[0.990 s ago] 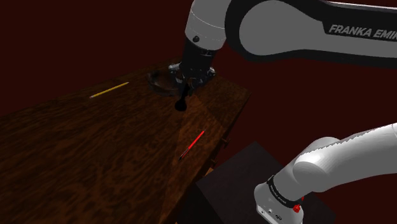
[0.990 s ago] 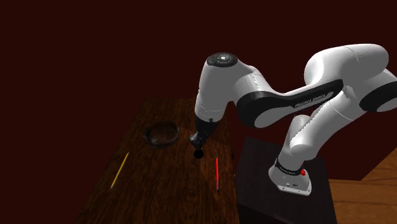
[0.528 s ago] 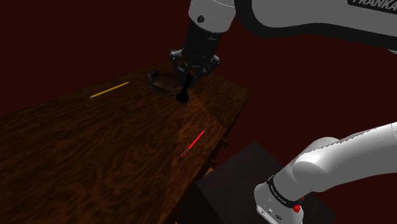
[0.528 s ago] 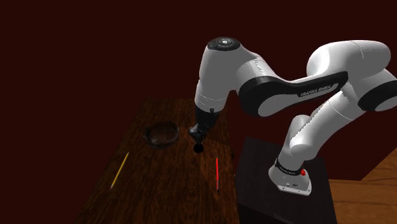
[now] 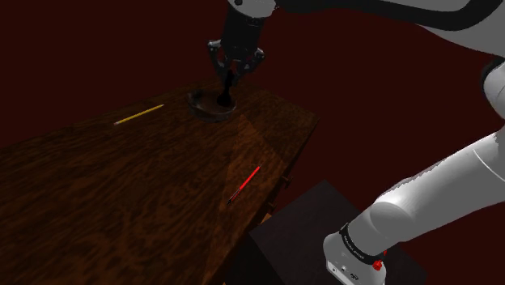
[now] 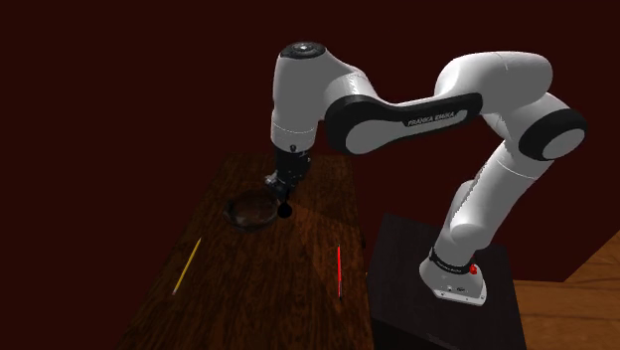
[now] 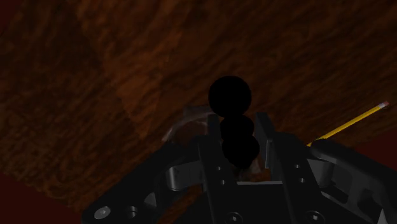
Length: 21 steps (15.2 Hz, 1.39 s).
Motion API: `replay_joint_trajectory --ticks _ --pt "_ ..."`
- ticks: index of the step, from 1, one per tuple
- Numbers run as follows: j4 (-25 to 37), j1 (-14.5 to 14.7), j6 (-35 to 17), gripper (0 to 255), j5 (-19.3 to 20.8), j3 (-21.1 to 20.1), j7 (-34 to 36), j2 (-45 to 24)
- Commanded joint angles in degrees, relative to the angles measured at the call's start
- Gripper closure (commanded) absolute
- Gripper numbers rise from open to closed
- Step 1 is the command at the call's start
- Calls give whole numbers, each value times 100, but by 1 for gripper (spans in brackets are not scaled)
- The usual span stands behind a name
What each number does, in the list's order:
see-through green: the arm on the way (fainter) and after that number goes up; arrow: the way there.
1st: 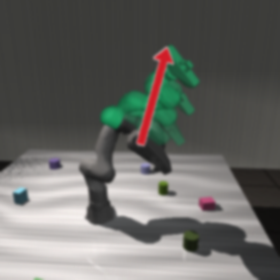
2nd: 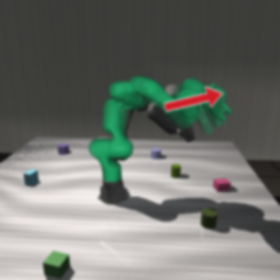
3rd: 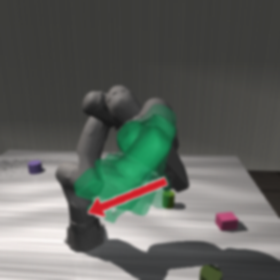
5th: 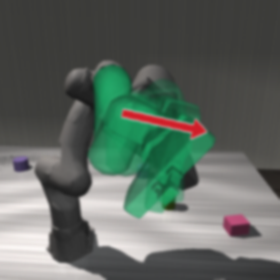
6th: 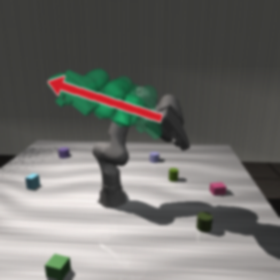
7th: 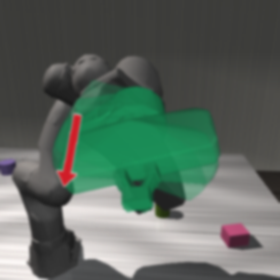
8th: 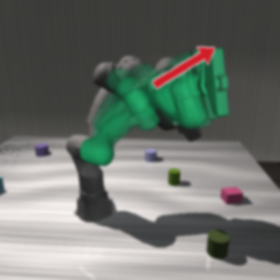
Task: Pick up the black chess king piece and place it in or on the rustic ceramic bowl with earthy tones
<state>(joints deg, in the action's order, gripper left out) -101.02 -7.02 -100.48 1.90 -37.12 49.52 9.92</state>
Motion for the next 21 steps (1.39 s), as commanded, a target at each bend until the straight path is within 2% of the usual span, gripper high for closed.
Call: replay_joint_trajectory --ticks 1,7,11,12,21 --pt "414 -93 65 255 249 -9 -50 -422" --pt "1817 -107 407 255 1035 1 -126 -1742" --pt "3106 130 840 255 1608 87 -233 -2752" --pt "3709 283 1062 255 1832 136 -303 -3173" --pt "2542 1 188 255 1634 157 -241 -2847"
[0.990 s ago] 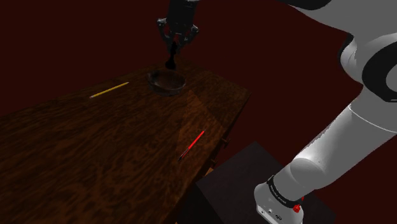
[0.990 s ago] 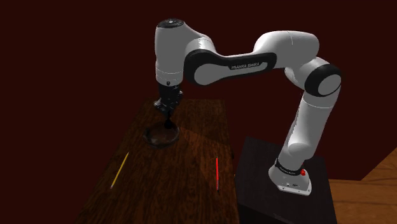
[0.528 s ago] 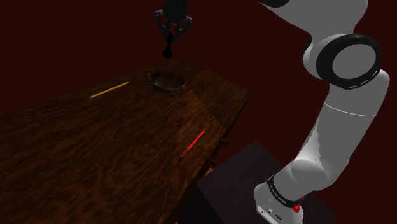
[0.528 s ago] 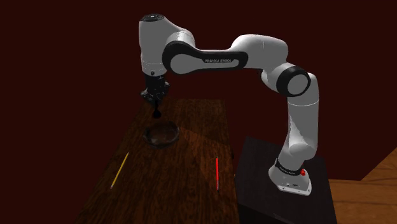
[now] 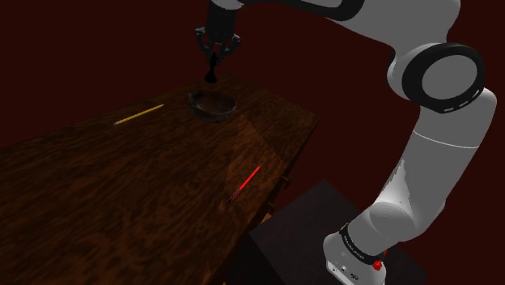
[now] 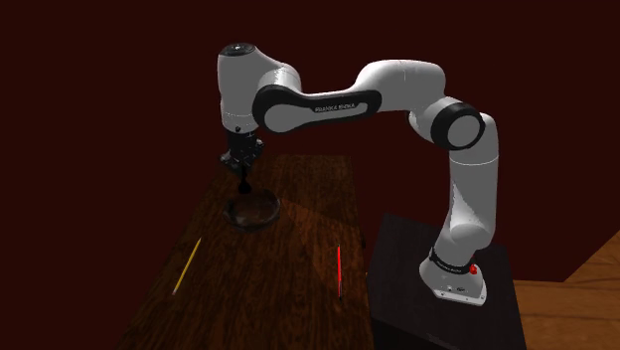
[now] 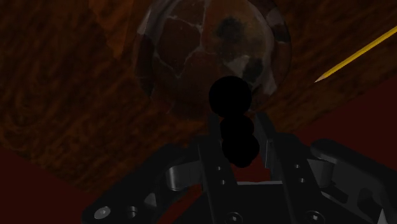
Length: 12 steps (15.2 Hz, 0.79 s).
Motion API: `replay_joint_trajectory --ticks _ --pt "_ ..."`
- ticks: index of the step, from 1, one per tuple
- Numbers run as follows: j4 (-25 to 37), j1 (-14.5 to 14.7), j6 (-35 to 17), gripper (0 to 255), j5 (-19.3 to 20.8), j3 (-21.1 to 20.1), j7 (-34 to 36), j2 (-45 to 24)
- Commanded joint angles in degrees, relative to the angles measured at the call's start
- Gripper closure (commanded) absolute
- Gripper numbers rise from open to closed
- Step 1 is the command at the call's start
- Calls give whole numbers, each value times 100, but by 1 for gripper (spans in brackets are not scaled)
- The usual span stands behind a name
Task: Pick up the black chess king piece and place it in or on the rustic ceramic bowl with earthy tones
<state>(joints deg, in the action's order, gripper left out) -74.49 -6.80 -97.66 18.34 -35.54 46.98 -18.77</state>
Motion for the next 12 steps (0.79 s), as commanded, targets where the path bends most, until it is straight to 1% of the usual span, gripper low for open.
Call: replay_joint_trajectory --ticks 1,9,12 --pt "-219 -43 -181 255 -21 0 21 44" --pt "-971 -172 -834 255 -55 16 96 148" --pt "-971 -172 -834 255 -55 16 96 148"
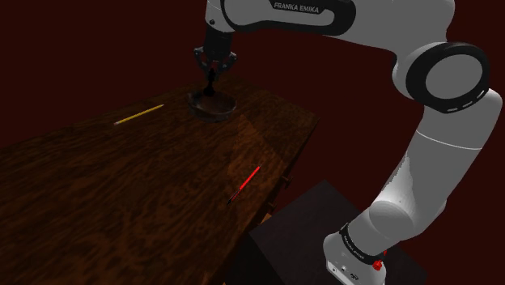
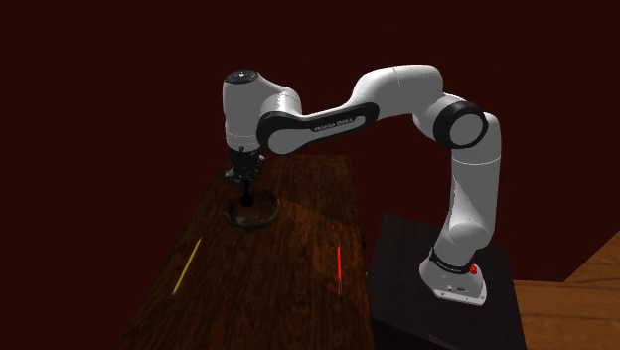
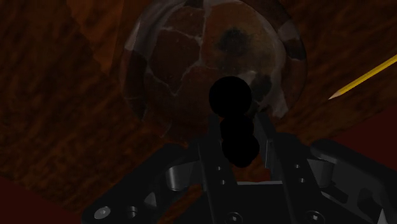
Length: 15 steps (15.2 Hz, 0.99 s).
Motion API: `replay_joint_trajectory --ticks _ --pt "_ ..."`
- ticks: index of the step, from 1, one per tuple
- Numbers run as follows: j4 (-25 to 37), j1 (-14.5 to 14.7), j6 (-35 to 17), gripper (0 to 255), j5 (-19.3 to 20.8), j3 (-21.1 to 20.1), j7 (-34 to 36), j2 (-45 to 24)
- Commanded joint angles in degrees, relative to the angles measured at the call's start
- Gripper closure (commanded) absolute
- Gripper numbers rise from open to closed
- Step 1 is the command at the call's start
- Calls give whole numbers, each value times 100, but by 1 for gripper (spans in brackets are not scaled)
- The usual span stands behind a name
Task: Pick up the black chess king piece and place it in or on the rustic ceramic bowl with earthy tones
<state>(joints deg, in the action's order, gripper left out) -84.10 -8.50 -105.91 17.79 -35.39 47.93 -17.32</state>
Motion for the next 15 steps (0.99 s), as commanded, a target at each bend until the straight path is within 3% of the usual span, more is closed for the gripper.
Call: replay_joint_trajectory --ticks 1,5,6,11,15 --pt "-10 -2 -9 255 -1 0 1 3" --pt "-10 -2 -9 255 -1 0 1 3" --pt "-10 -2 -9 0 -1 0 1 3" --pt "-10 -2 -9 0 -1 0 1 3" --pt "655 101 689 0 -41 -49 -61 48"
